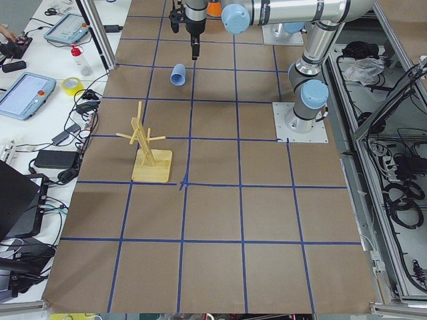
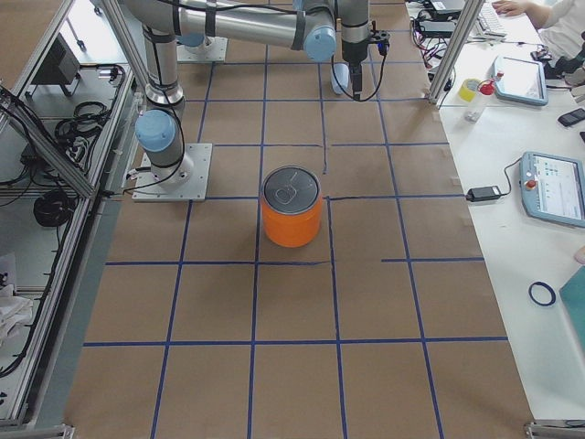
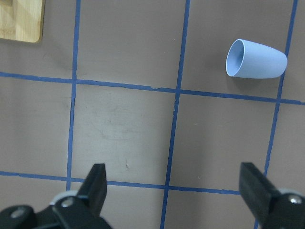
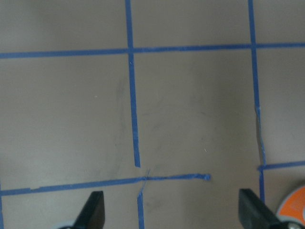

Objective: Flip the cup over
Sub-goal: 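Move the left gripper toward the cup's open mouth lying on its side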

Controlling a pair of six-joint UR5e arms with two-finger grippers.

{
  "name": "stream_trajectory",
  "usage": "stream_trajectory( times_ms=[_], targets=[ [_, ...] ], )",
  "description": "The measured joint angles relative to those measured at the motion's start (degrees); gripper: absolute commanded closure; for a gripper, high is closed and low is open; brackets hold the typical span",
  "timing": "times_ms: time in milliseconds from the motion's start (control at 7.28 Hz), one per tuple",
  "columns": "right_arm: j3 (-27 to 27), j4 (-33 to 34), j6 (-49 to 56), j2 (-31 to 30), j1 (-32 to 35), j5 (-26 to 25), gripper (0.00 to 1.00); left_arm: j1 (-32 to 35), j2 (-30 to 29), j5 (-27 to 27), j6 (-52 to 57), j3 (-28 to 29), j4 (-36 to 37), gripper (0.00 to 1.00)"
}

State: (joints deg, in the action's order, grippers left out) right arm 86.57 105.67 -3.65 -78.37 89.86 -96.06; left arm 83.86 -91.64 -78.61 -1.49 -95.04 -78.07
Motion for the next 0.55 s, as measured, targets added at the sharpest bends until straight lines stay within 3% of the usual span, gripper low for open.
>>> stream_trajectory(
  times_ms=[275, 550],
  targets=[
    [-0.1, -9.2, -7.1, -4.9, -1.8, 0.6, 0.00, 0.0, -5.2, 4.4, -0.1, -4.9, 8.9, 0.00],
    [-0.2, -11.4, -12.9, -5.7, -0.3, 1.0, 0.00, 0.0, -11.8, 10.4, 0.1, -5.8, 13.6, 0.00]
  ],
)
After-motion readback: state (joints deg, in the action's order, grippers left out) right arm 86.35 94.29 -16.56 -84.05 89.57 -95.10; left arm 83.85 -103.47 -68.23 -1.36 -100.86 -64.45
